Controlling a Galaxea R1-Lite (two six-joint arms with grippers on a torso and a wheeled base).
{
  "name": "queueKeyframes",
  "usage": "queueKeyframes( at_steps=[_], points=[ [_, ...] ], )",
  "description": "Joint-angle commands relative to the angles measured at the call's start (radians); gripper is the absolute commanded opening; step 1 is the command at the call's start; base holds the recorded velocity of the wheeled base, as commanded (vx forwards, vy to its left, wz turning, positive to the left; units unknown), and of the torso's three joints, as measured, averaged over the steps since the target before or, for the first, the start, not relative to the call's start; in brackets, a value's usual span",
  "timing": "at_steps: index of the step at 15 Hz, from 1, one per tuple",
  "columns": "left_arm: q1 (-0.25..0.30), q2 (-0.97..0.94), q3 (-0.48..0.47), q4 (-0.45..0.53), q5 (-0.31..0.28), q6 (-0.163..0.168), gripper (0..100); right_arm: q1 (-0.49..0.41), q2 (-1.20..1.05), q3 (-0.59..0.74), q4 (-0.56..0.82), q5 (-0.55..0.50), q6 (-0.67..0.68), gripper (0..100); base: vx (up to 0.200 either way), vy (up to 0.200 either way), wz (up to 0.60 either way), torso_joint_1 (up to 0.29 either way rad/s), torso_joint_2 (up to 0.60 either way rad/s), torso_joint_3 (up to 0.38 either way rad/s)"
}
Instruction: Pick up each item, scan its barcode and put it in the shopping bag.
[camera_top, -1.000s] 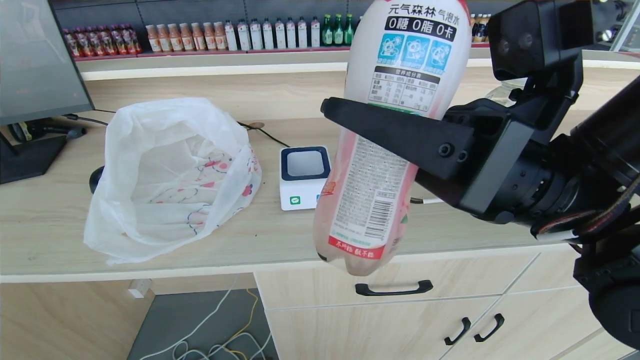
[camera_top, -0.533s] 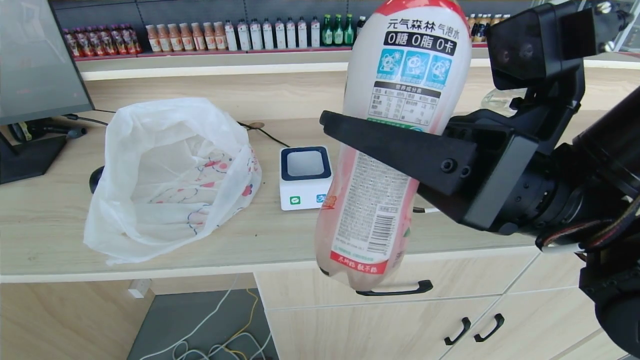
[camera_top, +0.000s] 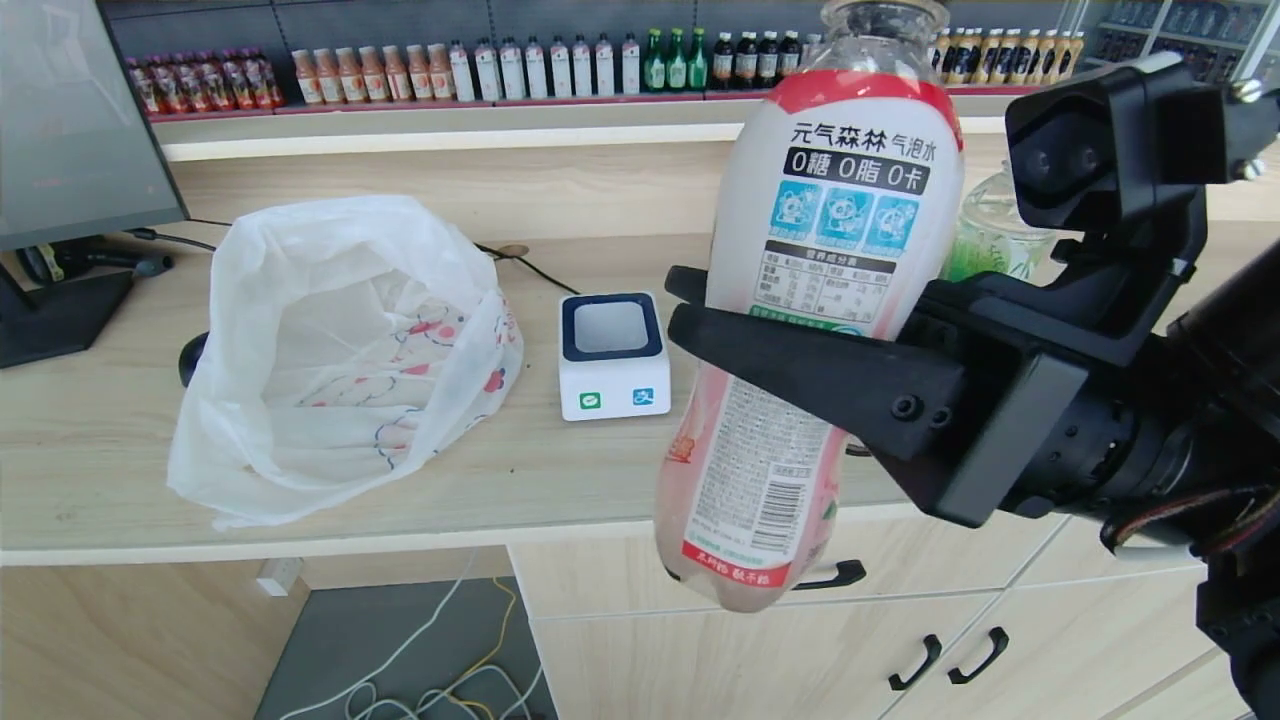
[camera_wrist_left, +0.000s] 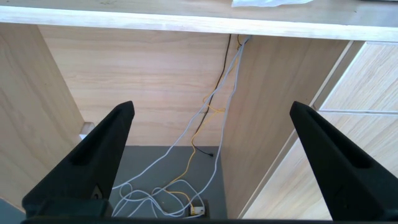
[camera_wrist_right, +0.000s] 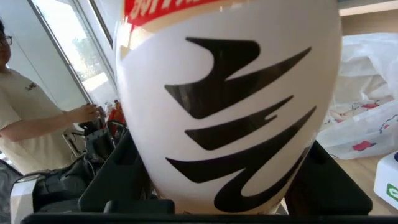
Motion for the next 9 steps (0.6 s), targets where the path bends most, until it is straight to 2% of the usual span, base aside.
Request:
queueKeyframes(
  at_steps=[1,3,6,7,9],
  points=[
    [0.000,0.000,0.000,0.000,0.000,0.000,100,-0.001,-0.012,0.024,0.000,-0.080,-0.029,0,0.000,0.000,0.00,0.000,0.00,0.000],
    [0.000,0.000,0.000,0.000,0.000,0.000,100,0.014,-0.010,0.031,0.000,-0.221,-0.089,0,0.000,0.000,0.00,0.000,0.00,0.000],
    [0.000,0.000,0.000,0.000,0.000,0.000,100,0.019,-0.013,0.088,0.000,-0.355,-0.193,0,0.000,0.000,0.00,0.000,0.00,0.000],
    [0.000,0.000,0.000,0.000,0.000,0.000,100,0.019,-0.035,0.136,0.000,-0.439,-0.245,0,0.000,0.000,0.00,0.000,0.00,0.000],
    [0.000,0.000,0.000,0.000,0.000,0.000,100,0.019,-0.042,0.140,-0.003,-0.585,-0.389,0,0.000,0.000,0.00,0.000,0.00,0.000]
  ],
)
